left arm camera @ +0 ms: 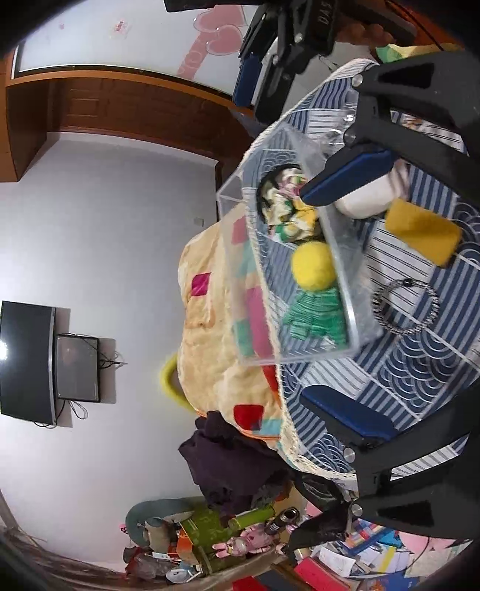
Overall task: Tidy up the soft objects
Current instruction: 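Grasp the braided bracelet with the left tool while the right tool grasps the white drawstring pouch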
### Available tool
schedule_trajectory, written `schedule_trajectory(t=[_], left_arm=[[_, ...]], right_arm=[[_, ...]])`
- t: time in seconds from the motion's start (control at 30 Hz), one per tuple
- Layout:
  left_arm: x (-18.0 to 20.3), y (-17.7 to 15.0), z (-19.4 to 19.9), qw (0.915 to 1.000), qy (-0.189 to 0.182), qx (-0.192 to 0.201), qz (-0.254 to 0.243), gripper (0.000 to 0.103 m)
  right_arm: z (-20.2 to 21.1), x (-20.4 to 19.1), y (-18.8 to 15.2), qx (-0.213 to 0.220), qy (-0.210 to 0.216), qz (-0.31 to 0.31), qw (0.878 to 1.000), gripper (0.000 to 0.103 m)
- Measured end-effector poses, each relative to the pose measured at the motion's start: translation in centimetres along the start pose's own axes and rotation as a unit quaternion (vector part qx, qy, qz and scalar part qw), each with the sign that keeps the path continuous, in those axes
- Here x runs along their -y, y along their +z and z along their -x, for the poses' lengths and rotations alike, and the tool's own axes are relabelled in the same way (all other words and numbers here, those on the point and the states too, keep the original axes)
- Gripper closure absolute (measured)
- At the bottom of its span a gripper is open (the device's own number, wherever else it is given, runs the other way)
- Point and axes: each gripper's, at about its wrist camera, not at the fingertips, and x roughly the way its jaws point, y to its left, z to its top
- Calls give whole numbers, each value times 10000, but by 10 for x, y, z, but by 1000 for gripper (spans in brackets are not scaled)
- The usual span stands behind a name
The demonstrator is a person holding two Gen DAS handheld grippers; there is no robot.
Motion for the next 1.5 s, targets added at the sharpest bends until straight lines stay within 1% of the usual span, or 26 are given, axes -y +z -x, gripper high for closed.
schedule_trajectory(t=[0.1, 0.23, 0.4, 0.5, 0.67, 0.73, 0.8, 0.87, 0.9, 0.93, 0.97, 1.0, 1.03, 1.1, 1.13, 1.17, 1.2, 1.23, 1.27, 1.33, 1.4, 1.5], left_arm=[[-6, -15, -3, 9998, 49, -203, 60, 4], [-14, -36, -12, 9985, 131, -513, 150, 4], [-25, -61, -34, 9941, 144, -990, 408, 4], [-27, -67, -48, 9918, 75, -1164, 514, 4], [-23, -69, -67, 9903, 102, -1304, 467, 4], [-23, -69, -75, 9889, 126, -1379, 536, 5], [-25, -69, -82, 9868, 51, -1468, 687, 13], [-25, -68, -83, 9868, 62, -1451, 723, 16], [-24, -68, -83, 9873, 54, -1424, 707, 21], [-21, -69, -82, 9876, 43, -1417, 683, 23], [-19, -69, -81, 9881, 48, -1401, 640, 27], [-16, -70, -80, 9887, 51, -1383, 578, 34], [-13, -71, -79, 9891, 34, -1373, 531, 38], [-9, -72, -77, 9897, -13, -1339, 513, 53], [-7, -72, -76, 9897, -61, -1330, 532, 57], [-6, -73, -75, 9895, -115, -1329, 557, 64], [-6, -73, -74, 9893, -161, -1325, 583, 69], [-6, -74, -73, 9893, -196, -1316, 606, 71], [-6, -75, -71, 9891, -229, -1314, 626, 75], [-7, -76, -68, 9886, -294, -1312, 670, 85], [-8, -77, -65, 9882, -348, -1317, 696, 90], [-7, -79, -57, 9892, -315, -1270, 660, 90]], right_arm=[[-2, 0, -12, -128, -5, -33, 9999, 32], [-12, -3, -35, -462, 56, -82, 9989, 32], [-28, -6, -56, -837, 158, -155, 9962, 32], [-37, -6, -62, -991, 231, -191, 9946, 32], [-47, -8, -66, -1164, 333, -214, 9924, 32], [-52, -8, -69, -1242, 392, -239, 9912, 32], [-55, -9, -71, -1279, 412, -225, 9907, 32], [-56, -11, -72, -1298, 396, -168, 9906, 32], [-57, -13, -72, -1303, 386, -140, 9906, 32], [-57, -14, -73, -1316, 357, -102, 9906, 35], [-59, -16, -75, -1345, 282, -26, 9905, 42], [-60, -17, -76, -1355, 218, 31, 9905, 45], [-60, -18, -77, -1339, 164, 85, 9908, 48], [-57, -18, -78, -1286, 95, 111, 9916, 56], [-57, -15, -77, -1271, 107, 95, 9918, 60], [-54, -13, -77, -1248, 102, 66, 9921, 67], [-52, -11, -78, -1224, 99, 46, 9924, 70], [-49, -9, -78, -1192, 115, 10, 9928, 74], [-46, -7, -78, -1156, 122, -25, 9932, 78], [-42, -5, -77, -1098, 145, -61, 9938, 80], [-36, -5, -78, -1036, 147, -59, 9945, 81], [-22, -4, -76, -871, 158, -69, 9961, 81]])
